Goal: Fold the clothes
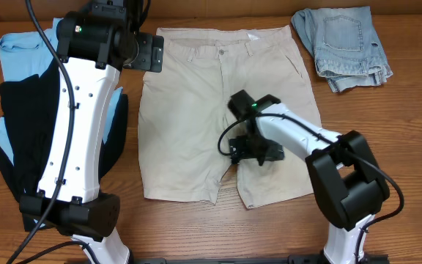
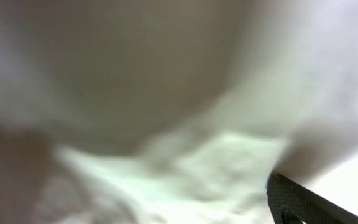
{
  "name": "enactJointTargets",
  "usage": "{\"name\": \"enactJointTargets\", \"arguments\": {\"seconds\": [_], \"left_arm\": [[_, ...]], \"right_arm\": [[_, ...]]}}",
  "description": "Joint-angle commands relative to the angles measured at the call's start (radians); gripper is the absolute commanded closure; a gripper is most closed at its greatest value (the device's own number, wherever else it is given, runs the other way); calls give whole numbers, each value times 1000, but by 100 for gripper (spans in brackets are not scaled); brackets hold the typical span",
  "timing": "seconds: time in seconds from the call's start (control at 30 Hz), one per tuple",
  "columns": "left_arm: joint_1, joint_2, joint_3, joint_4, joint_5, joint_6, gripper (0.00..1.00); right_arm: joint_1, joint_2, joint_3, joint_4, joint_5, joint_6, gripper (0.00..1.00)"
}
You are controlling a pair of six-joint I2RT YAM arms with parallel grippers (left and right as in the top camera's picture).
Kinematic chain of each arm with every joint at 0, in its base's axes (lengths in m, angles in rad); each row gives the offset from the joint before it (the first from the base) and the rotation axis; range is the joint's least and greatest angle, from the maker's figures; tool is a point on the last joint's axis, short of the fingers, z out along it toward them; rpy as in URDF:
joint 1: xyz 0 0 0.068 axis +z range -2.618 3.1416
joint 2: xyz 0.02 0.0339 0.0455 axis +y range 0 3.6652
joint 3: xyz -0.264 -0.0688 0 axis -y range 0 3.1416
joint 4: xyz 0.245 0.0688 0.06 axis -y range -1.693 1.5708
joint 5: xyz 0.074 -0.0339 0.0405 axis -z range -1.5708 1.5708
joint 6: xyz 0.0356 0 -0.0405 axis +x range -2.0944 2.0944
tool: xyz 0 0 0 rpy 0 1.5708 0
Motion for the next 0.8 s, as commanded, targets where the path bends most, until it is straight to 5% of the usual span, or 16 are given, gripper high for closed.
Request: {"name": "enactJointTargets", "arguments": {"seconds": [0.0,0.27,0.37,0.77], "left_arm": [[0,11,-5,-12,16,13,0],[0,11,-5,-42,17,13,0],[0,11,-5,-45,17,13,0],[0,11,-5,-45,17,14,0]], "right_arm": [[-89,33,-11,-33,35,25,4],[-298,32,-11,-61,34,-44,3],[-349,11,-11,-57,-151,-212,11],[-138,-122,-8,14,-266,-244,14]]}}
